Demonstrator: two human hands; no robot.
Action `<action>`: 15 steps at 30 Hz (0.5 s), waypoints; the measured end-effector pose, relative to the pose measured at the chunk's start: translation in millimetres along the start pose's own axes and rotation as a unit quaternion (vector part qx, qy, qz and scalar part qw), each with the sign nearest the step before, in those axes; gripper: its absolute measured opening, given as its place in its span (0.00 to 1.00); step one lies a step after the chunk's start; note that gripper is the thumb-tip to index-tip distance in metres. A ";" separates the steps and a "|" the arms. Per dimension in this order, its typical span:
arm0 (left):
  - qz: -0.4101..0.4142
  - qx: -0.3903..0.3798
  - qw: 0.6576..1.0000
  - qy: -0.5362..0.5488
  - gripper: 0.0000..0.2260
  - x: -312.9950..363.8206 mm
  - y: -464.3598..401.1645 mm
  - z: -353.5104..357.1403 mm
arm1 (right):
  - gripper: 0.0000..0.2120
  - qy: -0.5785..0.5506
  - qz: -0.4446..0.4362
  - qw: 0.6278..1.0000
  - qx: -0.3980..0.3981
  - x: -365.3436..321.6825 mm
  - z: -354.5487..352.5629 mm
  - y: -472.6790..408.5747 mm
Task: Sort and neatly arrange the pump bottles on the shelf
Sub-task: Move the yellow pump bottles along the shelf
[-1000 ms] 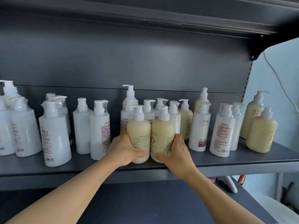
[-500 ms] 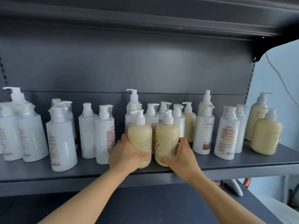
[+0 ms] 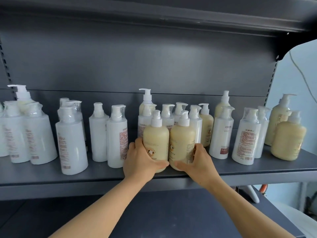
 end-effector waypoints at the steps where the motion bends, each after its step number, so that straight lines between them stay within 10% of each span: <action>1: 0.004 -0.006 1.000 -0.006 0.42 -1.4 2.0 0.9 | 0.31 0.000 0.001 1.000 0.002 -0.3 0.5 0.2; 6: -0.039 -0.149 0.976 0.154 0.37 -6.0 -1.7 -3.2 | 0.34 -0.012 0.012 1.000 0.002 -2.0 3.8 2.3; 15: -0.037 -0.069 0.990 0.114 0.38 -5.9 -6.3 7.1 | 0.28 -0.050 0.009 0.998 -0.038 4.7 -2.4 -1.8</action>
Point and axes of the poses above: each hand's wrist, its own y-axis away from the middle knuckle, its own z-axis out of the palm, x = y × z, the point moved 2 cm from there along -y, towards the middle knuckle, and after that the axes turned 1 degree about y, right-handed, at the moved point
